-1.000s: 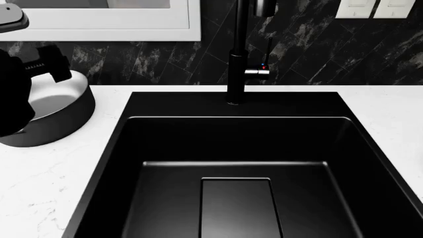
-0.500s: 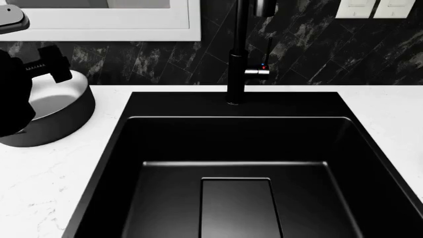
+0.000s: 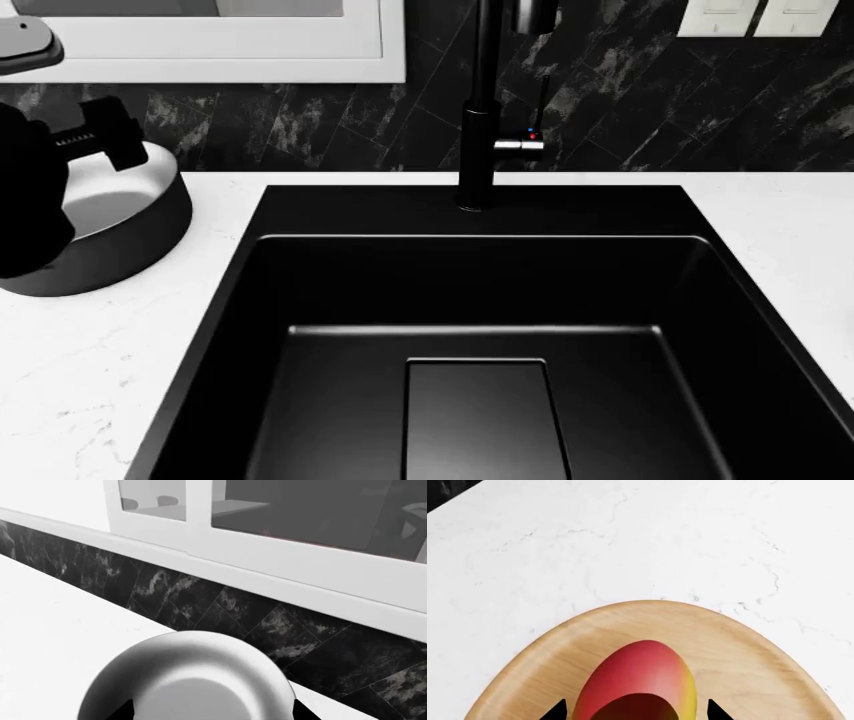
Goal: Pick the mango from the counter and place it in the sink. Then turn on the sink faucet.
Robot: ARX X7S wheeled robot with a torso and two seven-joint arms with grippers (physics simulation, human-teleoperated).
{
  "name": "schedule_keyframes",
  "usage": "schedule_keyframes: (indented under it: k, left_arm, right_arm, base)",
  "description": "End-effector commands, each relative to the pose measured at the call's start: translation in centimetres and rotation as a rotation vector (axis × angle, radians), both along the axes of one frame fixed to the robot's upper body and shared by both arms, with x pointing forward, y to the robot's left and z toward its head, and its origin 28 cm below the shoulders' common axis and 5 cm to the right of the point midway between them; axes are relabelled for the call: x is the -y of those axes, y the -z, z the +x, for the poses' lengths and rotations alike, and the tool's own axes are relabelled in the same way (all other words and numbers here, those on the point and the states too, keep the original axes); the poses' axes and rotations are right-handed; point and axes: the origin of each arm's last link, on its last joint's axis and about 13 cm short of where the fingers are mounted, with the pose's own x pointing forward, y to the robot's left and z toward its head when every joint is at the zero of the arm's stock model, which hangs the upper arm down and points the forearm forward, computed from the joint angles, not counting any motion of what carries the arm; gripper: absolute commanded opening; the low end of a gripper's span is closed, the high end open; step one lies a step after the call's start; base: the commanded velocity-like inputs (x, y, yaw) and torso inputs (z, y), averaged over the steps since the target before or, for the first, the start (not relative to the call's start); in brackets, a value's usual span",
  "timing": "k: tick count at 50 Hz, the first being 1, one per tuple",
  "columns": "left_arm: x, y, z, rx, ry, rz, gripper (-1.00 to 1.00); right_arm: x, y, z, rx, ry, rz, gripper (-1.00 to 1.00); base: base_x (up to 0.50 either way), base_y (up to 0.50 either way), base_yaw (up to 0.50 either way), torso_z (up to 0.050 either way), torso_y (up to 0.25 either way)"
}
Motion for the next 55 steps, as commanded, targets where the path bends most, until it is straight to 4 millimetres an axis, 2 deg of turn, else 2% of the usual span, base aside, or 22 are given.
schedule_keyframes:
  k: [1, 9, 10, 11, 13, 17, 25, 40, 51, 55]
  left_arm:
    - [0.0, 0.2, 0.1, -0.003, 0.0, -0.001, 1.0]
    - [-0.1, 0.1, 0.1, -0.002, 0.0, -0.003, 1.0]
    - [-0.1, 0.1, 0.0, -0.002, -0.003, -0.001, 1.0]
    - [-0.1, 0.1, 0.0, -0.001, -0.004, -0.001, 1.0]
    - [-0.1, 0.1, 0.0, -0.001, -0.004, -0.001, 1.0]
    - [-0.2, 0.2, -0.1, -0.001, -0.005, -0.005, 1.0]
    - [-0.3, 0.1, -0.1, 0.001, -0.007, -0.006, 1.0]
    - [-0.3, 0.2, -0.1, 0.001, -0.006, -0.007, 1.0]
    - [-0.2, 0.2, -0.1, 0.002, -0.004, -0.007, 1.0]
    - [-0.2, 0.1, -0.1, 0.003, -0.005, -0.007, 1.0]
  right_arm:
    - [0.0, 0.1, 0.0, -0.005, -0.001, -0.006, -1.0]
    - [-0.1, -0.3, -0.2, -0.003, -0.005, -0.015, -1.0]
    - [0.0, -2.5, -1.4, 0.045, 0.01, -0.027, -1.0]
    - [-1.0, -4.4, -1.9, 0.1, -0.035, -0.073, -1.0]
    - [-1.5, -5.8, -2.9, 0.138, -0.052, -0.093, -1.0]
    - [-2.3, -8.4, -4.9, 0.204, -0.084, -0.115, -1.0]
    - [-3.8, -11.2, -7.0, 0.278, -0.161, -0.148, -1.0]
    - [-8.1, -11.0, -4.5, 0.171, -0.473, -0.089, -1.0]
    - [-9.4, -9.8, -2.0, 0.176, -0.625, -0.005, -1.0]
    - [-9.8, -9.6, -1.7, 0.188, -0.685, 0.021, -1.0]
  base:
    - [0.0, 0.0, 0.0, 0.0, 0.0]
    - [0.0, 0.0, 0.0, 0.0, 0.0]
    - [0.0, 0.0, 0.0, 0.0, 0.0]
    - [0.0, 0.0, 0.0, 0.0, 0.0]
    - [0.0, 0.0, 0.0, 0.0, 0.0]
    - [0.0, 0.0, 0.0, 0.0, 0.0]
    - [0.0, 0.0, 0.0, 0.0, 0.0]
    - [0.0, 0.0, 0.0, 0.0, 0.0]
    - [0.0, 0.0, 0.0, 0.0, 0.0]
    - [0.0, 0.0, 0.0, 0.0, 0.0]
